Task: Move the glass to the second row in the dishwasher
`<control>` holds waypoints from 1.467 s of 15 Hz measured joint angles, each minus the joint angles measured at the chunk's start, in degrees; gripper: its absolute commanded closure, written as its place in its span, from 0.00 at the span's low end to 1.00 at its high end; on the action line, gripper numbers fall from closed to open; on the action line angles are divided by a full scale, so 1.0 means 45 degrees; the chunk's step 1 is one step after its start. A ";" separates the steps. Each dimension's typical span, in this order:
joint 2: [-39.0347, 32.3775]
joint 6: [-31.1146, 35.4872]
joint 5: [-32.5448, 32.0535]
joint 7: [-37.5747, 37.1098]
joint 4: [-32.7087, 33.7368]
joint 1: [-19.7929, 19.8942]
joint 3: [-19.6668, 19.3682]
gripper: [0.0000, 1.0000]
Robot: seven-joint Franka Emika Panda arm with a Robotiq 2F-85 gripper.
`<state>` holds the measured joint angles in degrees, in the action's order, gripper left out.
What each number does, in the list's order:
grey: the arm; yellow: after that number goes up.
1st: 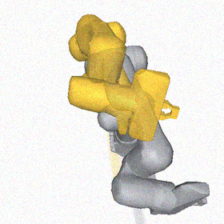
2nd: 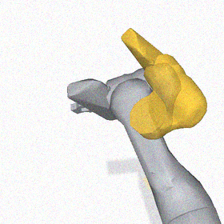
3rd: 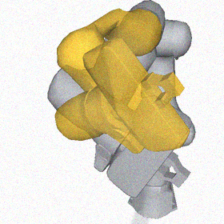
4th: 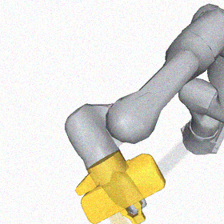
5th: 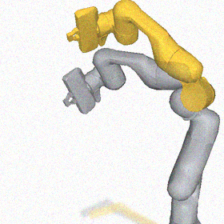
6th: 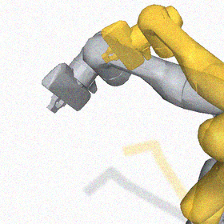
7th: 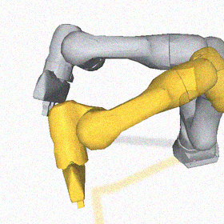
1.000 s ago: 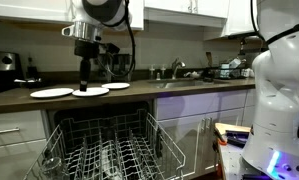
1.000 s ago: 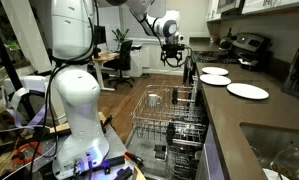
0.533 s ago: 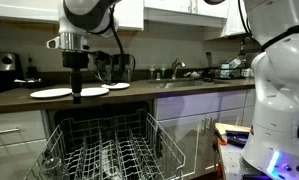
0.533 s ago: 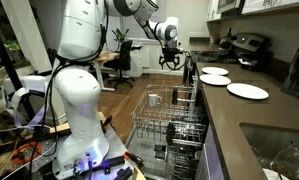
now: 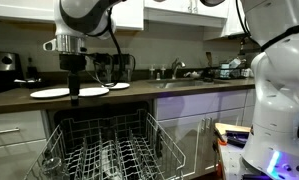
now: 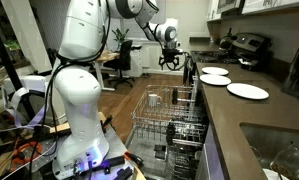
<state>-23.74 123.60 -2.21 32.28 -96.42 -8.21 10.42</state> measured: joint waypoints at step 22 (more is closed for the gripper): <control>-0.6323 -0.4035 0.0085 0.1140 0.7271 -0.0310 0.0685 0.00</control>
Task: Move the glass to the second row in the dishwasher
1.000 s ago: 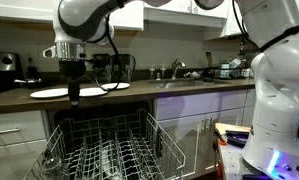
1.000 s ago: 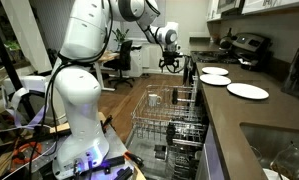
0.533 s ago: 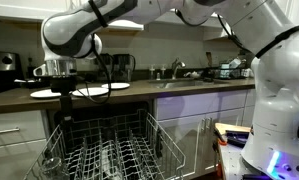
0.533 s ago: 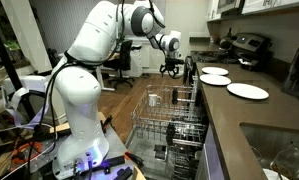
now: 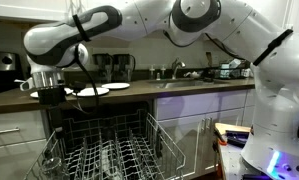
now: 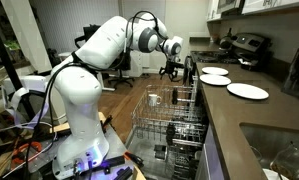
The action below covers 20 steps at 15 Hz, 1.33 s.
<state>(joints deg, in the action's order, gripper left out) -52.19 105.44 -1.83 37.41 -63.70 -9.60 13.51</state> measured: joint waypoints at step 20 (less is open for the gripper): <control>-0.3532 -0.0964 -0.0654 -0.3423 0.4229 -0.2051 -0.1769 0.00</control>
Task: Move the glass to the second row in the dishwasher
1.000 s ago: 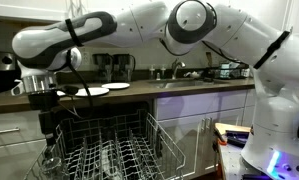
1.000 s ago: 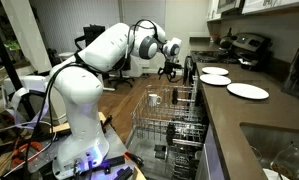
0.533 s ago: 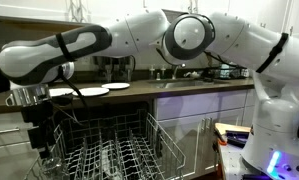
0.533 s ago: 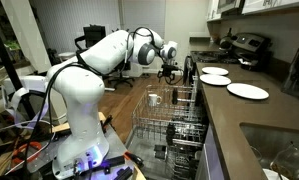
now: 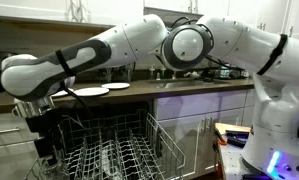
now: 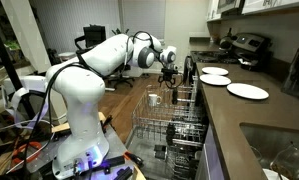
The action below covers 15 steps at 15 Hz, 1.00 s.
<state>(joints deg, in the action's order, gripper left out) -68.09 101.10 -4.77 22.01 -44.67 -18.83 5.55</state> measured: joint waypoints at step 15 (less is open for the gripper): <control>-0.0634 0.0532 -0.0039 -0.0037 0.0233 -0.0181 -0.0166 0.00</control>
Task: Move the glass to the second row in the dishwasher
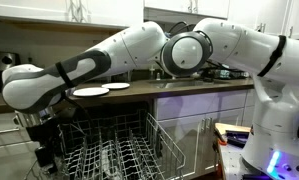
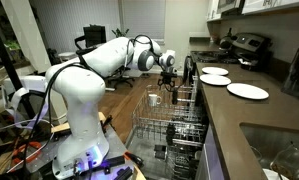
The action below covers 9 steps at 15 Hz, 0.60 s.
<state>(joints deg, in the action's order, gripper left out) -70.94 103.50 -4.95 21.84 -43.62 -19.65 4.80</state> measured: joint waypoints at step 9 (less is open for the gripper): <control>-0.0385 0.1031 -0.0051 -0.1166 -0.0002 -0.0623 -0.0828 0.00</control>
<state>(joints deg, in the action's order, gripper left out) -72.67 108.13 -5.18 16.59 -43.63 -22.45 1.07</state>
